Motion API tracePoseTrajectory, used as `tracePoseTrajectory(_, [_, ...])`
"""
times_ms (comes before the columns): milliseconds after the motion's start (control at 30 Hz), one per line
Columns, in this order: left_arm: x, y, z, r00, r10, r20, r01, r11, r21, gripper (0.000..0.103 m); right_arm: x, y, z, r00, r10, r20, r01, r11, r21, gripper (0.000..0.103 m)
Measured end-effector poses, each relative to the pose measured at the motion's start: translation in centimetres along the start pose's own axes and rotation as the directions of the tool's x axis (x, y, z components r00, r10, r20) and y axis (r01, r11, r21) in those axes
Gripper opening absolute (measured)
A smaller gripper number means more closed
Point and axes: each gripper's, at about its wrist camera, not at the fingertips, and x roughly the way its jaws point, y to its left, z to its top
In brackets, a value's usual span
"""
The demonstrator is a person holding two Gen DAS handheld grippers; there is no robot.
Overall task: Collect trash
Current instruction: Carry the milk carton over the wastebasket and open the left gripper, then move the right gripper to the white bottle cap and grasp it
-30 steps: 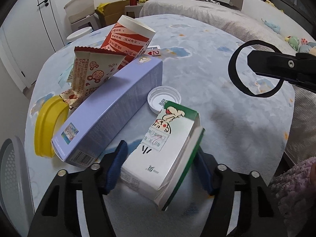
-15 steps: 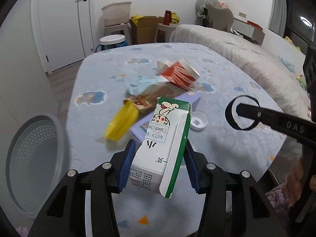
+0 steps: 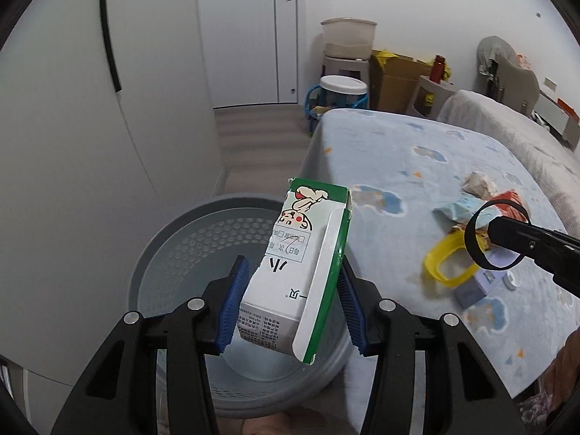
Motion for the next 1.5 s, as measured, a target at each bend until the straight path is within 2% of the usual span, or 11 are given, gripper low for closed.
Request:
tracePoseTrajectory(300, [2.5, 5.3, -1.0, 0.995, 0.074, -0.060, -0.078, 0.994, -0.080, 0.048, 6.8, 5.7, 1.0, 0.986, 0.116, -0.118, -0.127, 0.988, -0.092, 0.019])
tracePoseTrajectory(600, [3.9, 7.6, -1.5, 0.989, 0.096, -0.108, -0.108, 0.988, -0.113, 0.049, 10.3, 7.2, 1.2, 0.975, 0.141, -0.173, -0.163, 0.979, -0.121, 0.021])
tracePoseTrajectory(733, [4.0, 8.1, -1.7, 0.988, 0.103, -0.111, -0.116, 0.986, -0.122, 0.055, 11.1, 7.3, 1.4, 0.975, 0.141, -0.174, -0.164, 0.978, -0.127, 0.023])
tracePoseTrajectory(833, [3.9, 8.3, -1.9, 0.987, 0.114, -0.111, -0.128, 0.984, -0.124, 0.063, 10.8, 6.8, 1.4, 0.977, 0.146, -0.157, -0.165, 0.979, -0.120, 0.042])
tracePoseTrajectory(1500, [3.9, 8.5, -2.0, 0.983, 0.153, -0.105, -0.167, 0.976, -0.140, 0.074, 10.2, 6.6, 0.7, 0.980, 0.135, -0.143, -0.153, 0.981, -0.122, 0.044])
